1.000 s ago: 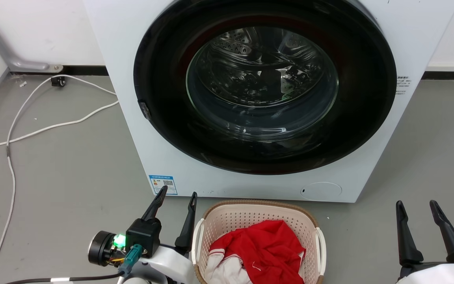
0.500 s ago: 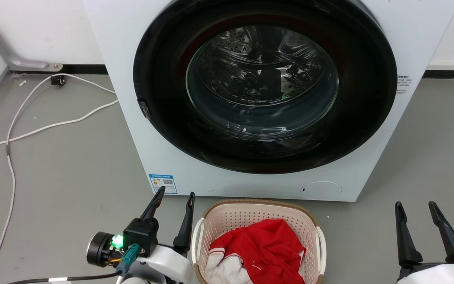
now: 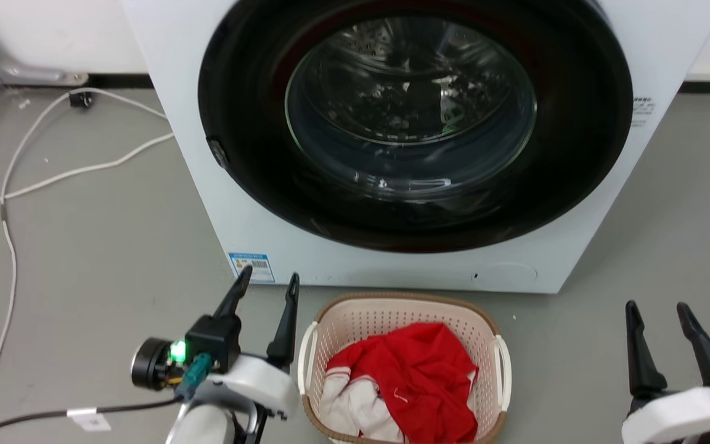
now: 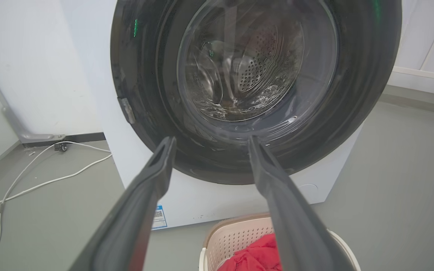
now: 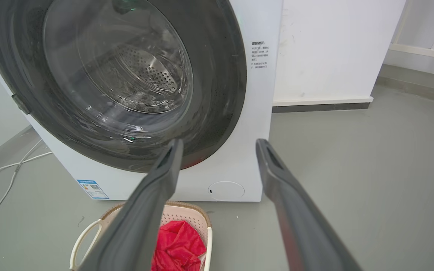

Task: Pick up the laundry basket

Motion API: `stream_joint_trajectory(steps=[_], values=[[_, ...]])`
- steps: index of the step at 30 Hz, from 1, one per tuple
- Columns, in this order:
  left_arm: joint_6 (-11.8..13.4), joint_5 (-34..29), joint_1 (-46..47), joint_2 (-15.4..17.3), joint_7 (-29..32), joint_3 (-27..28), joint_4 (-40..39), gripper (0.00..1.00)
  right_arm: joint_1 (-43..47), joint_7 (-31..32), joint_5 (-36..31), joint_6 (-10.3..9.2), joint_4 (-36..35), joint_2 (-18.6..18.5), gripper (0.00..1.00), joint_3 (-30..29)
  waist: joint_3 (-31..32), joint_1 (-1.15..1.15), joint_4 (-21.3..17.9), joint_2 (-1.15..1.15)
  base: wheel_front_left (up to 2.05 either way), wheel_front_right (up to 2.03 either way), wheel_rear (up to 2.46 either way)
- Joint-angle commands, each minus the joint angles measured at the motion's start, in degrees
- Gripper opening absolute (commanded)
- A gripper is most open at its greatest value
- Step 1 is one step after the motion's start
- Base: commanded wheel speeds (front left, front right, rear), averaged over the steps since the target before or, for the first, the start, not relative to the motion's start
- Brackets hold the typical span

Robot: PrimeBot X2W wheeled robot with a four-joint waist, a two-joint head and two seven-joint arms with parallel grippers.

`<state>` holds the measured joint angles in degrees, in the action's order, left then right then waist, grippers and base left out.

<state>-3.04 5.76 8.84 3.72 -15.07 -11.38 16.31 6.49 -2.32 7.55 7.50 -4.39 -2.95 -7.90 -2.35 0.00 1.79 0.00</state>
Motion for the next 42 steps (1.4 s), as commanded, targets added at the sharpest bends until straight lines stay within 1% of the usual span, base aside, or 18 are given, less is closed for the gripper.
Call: stream_joint_trajectory(steps=[1,7,13,24,33,36,42], values=[[-0.3,0.3,2.1,-0.1,-0.2,0.2,0.6,1.0,-2.0,0.7,0.3,-0.02,0.9,0.2,1.0,-0.3,-2.3,0.0,-0.4,0.0,0.0,0.0,0.0],[-0.7,1.5,9.1,-0.3,-0.2,0.6,5.7,1.0,-8.0,3.0,0.3,-0.02,5.7,0.1,1.0,-0.7,-8.8,0.0,-1.6,0.0,0.0,0.0,0.0],[-1.9,2.9,16.3,-0.3,0.5,0.2,14.8,1.0,-14.2,5.9,-0.4,-0.02,12.7,0.1,1.0,1.5,-15.2,0.0,-3.0,0.0,0.0,0.0,0.0],[-4.0,5.3,28.3,2.1,7.3,-1.8,31.8,1.0,-25.5,12.7,1.4,-0.03,26.9,0.0,1.0,6.8,-26.1,0.0,-5.6,0.0,0.0,0.0,0.0],[-4.4,8.6,34.7,4.5,12.5,-4.2,41.5,1.0,-35.1,12.3,4.0,-0.03,39.8,-0.6,1.0,12.5,-32.6,0.0,-7.5,0.0,0.0,0.0,0.0],[-4.4,9.9,35.9,4.8,13.6,-5.2,42.8,1.0,-37.4,11.9,4.6,-0.03,42.8,-0.6,1.0,13.9,-33.9,0.0,-7.9,0.0,0.0,0.0,0.0],[-4.5,13.8,39.0,7.0,16.8,-7.9,46.0,1.0,-43.6,10.4,7.1,-0.03,51.1,-0.3,1.0,18.3,-37.4,0.0,-9.0,0.0,0.0,0.0,0.0]])
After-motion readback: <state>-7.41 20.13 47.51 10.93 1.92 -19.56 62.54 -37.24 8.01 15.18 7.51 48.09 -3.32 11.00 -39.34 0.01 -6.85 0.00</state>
